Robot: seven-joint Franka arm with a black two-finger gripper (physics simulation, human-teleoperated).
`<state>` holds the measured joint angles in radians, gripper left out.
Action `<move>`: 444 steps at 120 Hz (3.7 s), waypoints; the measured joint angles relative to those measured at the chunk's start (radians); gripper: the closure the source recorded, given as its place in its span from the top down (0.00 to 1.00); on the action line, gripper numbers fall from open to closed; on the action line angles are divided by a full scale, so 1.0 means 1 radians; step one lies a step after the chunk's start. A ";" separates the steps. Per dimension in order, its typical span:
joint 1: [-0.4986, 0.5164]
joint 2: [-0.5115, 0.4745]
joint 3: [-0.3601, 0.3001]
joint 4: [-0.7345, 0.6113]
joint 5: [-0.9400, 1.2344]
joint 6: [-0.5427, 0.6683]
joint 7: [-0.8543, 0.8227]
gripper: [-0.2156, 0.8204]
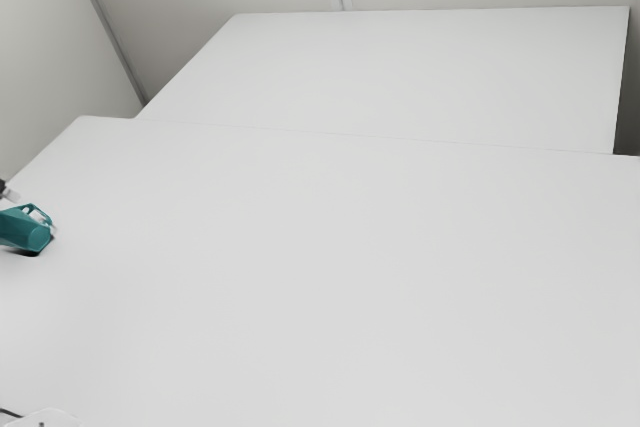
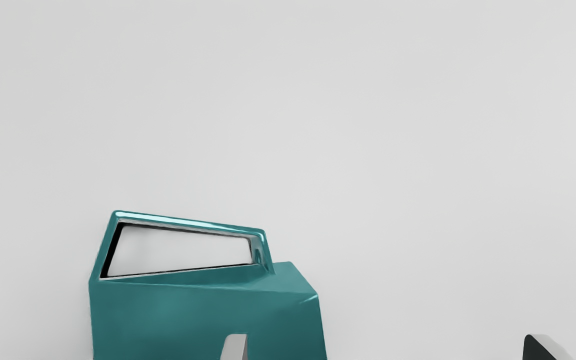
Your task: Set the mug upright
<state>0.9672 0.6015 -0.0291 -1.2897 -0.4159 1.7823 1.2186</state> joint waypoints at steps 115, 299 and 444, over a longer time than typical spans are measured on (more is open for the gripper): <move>0.128 0.300 -0.080 0.327 -0.030 -0.122 0.084 0.79; 0.251 0.318 -0.293 0.386 -0.050 -0.360 0.102 0.05; 0.239 -0.450 -1.007 -0.696 0.388 0.383 -0.625 0.03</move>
<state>1.2061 0.1510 -1.0365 -1.9859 -0.0281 2.1657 0.5934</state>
